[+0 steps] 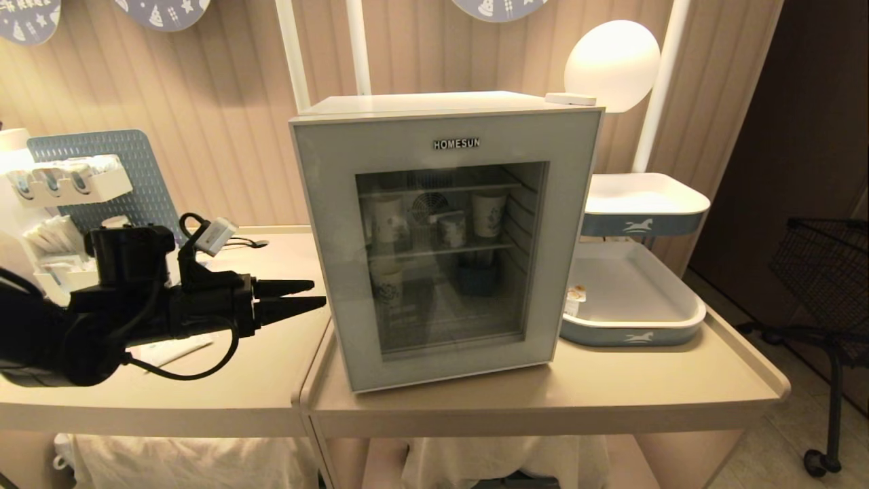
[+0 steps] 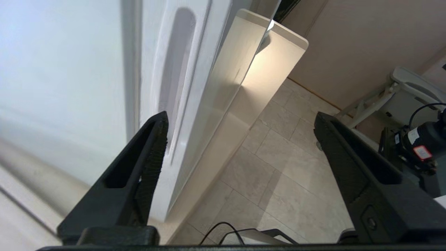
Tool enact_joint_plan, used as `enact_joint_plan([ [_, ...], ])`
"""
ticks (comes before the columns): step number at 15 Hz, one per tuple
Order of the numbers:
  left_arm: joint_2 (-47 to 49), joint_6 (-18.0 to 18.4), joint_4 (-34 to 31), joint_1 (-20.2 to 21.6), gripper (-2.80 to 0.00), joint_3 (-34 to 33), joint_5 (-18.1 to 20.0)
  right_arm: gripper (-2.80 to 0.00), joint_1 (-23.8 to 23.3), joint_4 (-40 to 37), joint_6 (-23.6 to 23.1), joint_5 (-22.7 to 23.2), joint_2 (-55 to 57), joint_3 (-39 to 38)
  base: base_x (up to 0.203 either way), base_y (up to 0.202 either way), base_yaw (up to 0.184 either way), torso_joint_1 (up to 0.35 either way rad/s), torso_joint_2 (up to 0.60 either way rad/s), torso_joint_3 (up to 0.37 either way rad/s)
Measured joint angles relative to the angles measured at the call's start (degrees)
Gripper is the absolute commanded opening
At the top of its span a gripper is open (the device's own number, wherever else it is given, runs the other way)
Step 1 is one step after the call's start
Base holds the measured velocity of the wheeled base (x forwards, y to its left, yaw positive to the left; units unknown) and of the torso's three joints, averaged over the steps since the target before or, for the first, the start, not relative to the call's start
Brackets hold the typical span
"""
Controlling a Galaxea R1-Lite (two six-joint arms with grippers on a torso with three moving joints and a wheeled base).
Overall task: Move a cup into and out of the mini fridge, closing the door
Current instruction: Open the freezer door
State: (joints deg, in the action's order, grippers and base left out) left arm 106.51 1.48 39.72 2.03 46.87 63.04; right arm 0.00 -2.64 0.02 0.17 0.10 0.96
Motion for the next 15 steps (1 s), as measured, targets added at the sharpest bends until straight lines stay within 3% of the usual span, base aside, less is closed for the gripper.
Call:
enact_joint_plan([
  [9,2.08,-0.62,0.00,-2.17,0.00,2.85,-1.99,-2.80,0.00,0.00,0.00,0.00,0.00,0.00,0.000,0.000,0.000,0.000,0.00,0.000],
  [12,1.79,-3.73,0.05,-3.09,0.00,2.58,-1.50,-2.80,0.00,0.00,-0.02,-0.02,0.00,0.00,0.000,0.000,0.000,0.000,0.00,0.000],
  [15,1.79,-3.89,0.13,-4.89,0.00,2.77,-1.60,-2.80,0.02,0.00,-0.02,-0.01,0.00,0.00,0.000,0.000,0.000,0.000,0.00,0.000],
])
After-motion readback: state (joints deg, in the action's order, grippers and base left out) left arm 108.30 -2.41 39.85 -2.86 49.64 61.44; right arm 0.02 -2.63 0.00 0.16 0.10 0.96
